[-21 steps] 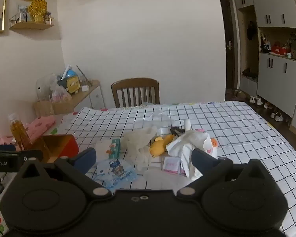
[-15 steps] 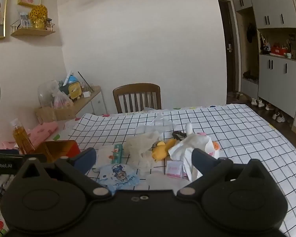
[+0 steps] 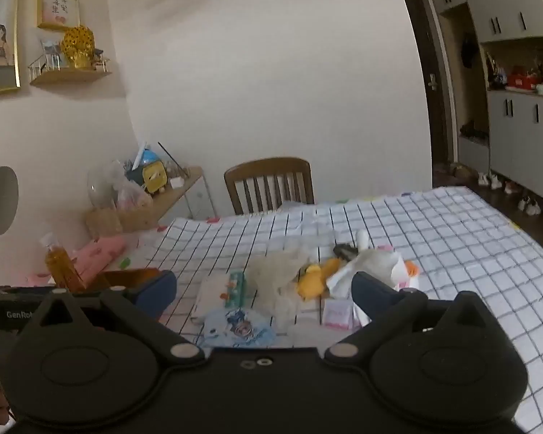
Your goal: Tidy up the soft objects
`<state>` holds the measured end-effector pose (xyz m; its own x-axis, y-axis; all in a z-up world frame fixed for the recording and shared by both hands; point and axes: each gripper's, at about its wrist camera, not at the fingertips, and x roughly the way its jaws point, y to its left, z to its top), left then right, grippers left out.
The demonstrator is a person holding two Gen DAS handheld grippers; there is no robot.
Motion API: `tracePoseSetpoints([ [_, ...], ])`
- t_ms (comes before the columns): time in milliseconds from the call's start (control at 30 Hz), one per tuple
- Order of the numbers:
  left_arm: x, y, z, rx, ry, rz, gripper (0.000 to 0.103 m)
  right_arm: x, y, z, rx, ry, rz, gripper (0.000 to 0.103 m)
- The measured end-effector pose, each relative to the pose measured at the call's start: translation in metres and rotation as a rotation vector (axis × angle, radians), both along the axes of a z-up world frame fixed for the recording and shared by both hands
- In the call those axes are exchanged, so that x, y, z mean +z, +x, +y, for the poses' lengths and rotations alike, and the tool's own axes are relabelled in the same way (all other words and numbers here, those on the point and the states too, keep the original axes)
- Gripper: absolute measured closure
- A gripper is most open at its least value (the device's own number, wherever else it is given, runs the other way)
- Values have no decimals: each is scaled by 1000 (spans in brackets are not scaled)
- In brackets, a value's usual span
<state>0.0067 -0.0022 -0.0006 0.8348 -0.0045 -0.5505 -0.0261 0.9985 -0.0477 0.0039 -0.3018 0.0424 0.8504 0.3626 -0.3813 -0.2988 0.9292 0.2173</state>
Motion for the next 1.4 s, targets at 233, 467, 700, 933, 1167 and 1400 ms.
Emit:
tracePoseSetpoints([
  [233,0,0,-1,0,-3,2,0,2,3,-13,86,82,-1,0],
  [467,0,1,-2,-5,-5,8,0,-1,6,-11,47,56,40,0],
  [700,0,1,-2,-5,-6,8,0,-6,1,-7,53,7,21,0],
  [933,1,0,-2,-5,-5,7,0,-9,0,-6,28,-18,21,0],
  [1167,2,-2,2,-10,-3,0,0,-9,-1,-5,21,-40,19,0],
  [1400,2,-2,1,-10,-4,0,0,-11,1,-10,13,14,56,0],
])
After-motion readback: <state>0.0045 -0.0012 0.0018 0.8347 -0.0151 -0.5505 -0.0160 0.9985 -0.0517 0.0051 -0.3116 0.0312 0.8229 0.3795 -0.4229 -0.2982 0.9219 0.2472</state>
